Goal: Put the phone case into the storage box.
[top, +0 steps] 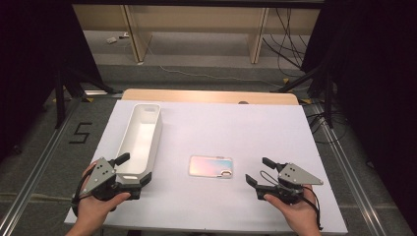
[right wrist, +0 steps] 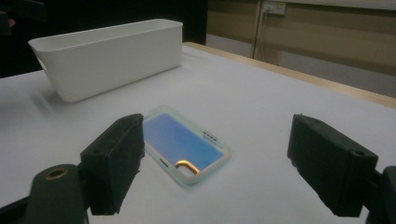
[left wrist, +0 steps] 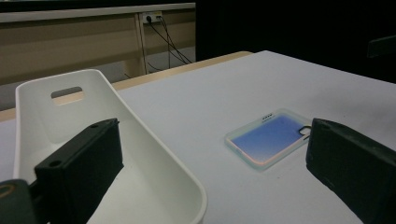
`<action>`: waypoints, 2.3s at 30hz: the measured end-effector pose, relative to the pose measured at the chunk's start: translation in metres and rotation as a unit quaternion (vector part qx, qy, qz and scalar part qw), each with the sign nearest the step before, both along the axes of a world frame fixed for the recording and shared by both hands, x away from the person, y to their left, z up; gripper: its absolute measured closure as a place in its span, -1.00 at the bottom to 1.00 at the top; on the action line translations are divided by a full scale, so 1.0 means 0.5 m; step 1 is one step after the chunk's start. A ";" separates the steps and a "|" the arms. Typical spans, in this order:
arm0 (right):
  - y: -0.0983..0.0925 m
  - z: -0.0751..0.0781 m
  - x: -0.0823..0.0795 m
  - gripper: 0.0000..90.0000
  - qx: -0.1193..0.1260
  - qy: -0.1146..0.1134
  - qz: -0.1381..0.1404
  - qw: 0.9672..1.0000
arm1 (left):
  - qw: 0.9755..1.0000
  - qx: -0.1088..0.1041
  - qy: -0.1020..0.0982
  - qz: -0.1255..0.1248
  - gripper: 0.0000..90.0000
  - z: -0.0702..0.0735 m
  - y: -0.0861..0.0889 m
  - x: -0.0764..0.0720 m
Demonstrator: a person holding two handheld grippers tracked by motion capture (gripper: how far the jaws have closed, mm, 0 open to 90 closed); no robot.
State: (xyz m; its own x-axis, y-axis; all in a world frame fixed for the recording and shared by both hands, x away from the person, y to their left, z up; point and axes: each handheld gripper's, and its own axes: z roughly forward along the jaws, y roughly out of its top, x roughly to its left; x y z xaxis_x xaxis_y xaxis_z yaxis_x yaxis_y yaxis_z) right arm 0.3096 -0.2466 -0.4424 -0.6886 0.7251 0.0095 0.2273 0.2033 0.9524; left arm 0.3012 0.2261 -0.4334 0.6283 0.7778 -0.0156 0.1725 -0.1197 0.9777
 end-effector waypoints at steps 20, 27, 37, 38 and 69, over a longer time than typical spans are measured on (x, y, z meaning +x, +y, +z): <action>0.042 0.016 0.023 0.99 -0.050 0.001 0.015 0.999 | 1.000 -0.002 0.000 -0.001 -0.91 0.001 0.003 -0.003; 0.125 0.019 0.069 1.00 -0.069 0.035 0.045 0.996 | 1.000 -0.005 -0.002 -0.004 -0.91 0.000 0.004 -0.003; 0.234 -0.004 0.111 1.00 -0.092 0.083 0.076 0.989 | 1.000 -0.001 0.001 0.000 -0.90 0.001 0.007 -0.008; 0.242 -0.006 0.114 1.00 -0.094 0.091 0.081 0.988 | 1.000 -0.001 0.001 0.001 -0.90 0.001 0.007 -0.009; 0.189 -0.047 0.169 1.00 -0.172 0.187 -0.036 0.966 | 1.000 -0.001 0.001 0.000 -0.89 0.000 0.008 -0.009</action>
